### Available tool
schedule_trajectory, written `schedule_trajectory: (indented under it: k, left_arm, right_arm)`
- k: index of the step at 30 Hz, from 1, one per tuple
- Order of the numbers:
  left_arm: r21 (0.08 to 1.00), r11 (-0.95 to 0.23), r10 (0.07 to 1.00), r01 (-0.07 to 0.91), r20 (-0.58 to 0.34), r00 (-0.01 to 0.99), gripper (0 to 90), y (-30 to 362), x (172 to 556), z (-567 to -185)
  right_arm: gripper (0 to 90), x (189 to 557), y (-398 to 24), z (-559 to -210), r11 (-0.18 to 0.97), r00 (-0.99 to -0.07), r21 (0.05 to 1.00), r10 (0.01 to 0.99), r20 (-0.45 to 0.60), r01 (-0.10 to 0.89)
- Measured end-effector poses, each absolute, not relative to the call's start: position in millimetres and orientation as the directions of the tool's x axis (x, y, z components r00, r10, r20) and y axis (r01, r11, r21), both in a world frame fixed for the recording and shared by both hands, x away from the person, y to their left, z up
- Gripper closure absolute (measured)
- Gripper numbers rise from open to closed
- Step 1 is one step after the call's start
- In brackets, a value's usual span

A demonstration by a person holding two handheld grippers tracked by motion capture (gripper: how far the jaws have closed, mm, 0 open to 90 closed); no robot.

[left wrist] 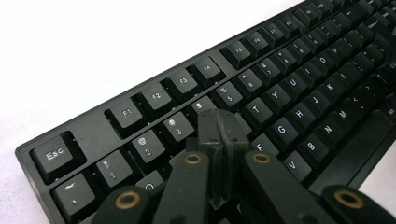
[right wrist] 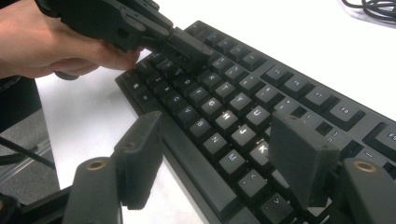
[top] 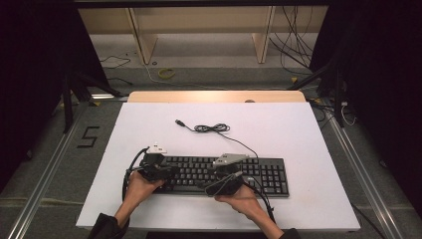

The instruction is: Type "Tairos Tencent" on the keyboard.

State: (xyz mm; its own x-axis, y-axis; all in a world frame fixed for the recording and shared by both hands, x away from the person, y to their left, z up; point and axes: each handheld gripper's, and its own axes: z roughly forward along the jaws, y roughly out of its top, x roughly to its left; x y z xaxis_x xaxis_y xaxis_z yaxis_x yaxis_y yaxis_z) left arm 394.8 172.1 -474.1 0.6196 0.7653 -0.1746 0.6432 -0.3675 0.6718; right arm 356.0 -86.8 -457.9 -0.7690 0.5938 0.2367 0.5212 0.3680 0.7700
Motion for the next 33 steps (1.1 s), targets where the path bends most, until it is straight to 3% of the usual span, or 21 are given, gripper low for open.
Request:
schedule_trajectory:
  k: [11, 21, 23, 33]
  left_arm:
    - [0.689, -0.336, 0.77, 0.642, -0.193, 0.609, 88.7, 173, 393, -472]
    - [0.715, -0.302, 0.745, 0.63, -0.234, 0.624, 70.0, 180, 389, -464]
    - [0.72, -0.286, 0.735, 0.632, -0.258, 0.627, 61.3, 181, 388, -464]
    - [0.724, -0.277, 0.722, 0.632, -0.277, 0.634, 44.7, 185, 381, -460]
  right_arm:
    - [36.5, 356, -86, -458, 0.37, -0.769, 0.771, 0.596, 0.232, 0.519]
    - [40.8, 357, -86, -459, 0.361, -0.766, 0.775, 0.599, 0.234, 0.518]
    - [44.6, 357, -85, -459, 0.367, -0.771, 0.775, 0.593, 0.232, 0.515]
    - [63.6, 357, -81, -461, 0.396, -0.787, 0.768, 0.578, 0.218, 0.504]
